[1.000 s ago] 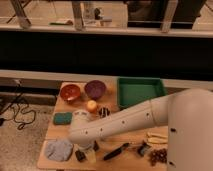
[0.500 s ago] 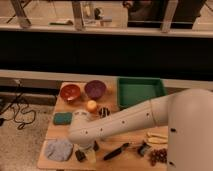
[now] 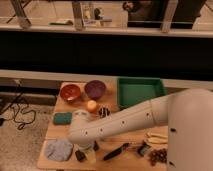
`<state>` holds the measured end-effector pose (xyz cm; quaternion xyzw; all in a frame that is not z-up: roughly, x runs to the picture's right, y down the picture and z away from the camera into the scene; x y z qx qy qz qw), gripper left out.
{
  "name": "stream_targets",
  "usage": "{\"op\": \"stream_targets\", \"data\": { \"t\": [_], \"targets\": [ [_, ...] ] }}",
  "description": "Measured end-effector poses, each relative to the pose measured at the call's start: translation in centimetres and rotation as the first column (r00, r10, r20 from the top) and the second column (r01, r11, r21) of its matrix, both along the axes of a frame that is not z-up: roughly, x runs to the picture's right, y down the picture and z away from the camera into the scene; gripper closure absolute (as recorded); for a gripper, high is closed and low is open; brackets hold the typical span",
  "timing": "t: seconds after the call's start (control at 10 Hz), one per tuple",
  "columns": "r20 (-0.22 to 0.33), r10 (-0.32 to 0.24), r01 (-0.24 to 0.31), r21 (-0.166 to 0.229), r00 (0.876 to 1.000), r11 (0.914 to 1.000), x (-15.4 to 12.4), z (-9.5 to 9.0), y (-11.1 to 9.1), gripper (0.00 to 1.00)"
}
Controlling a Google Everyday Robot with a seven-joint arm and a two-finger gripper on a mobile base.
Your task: Wipe table surface with eraser
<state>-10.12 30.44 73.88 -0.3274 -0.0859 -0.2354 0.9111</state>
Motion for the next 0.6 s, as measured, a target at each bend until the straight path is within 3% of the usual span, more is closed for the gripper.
{"op": "stream_targets", "data": {
  "t": [0.4, 0.6],
  "targets": [
    [0.024, -0.044, 0.042, 0.072, 0.999, 0.9965, -2.5, -3.9, -1.5, 0.2],
    [0.025, -0.047, 0.045, 0.078, 0.999, 0.996, -2.6, -4.2, -1.6, 0.2]
  ]
}}
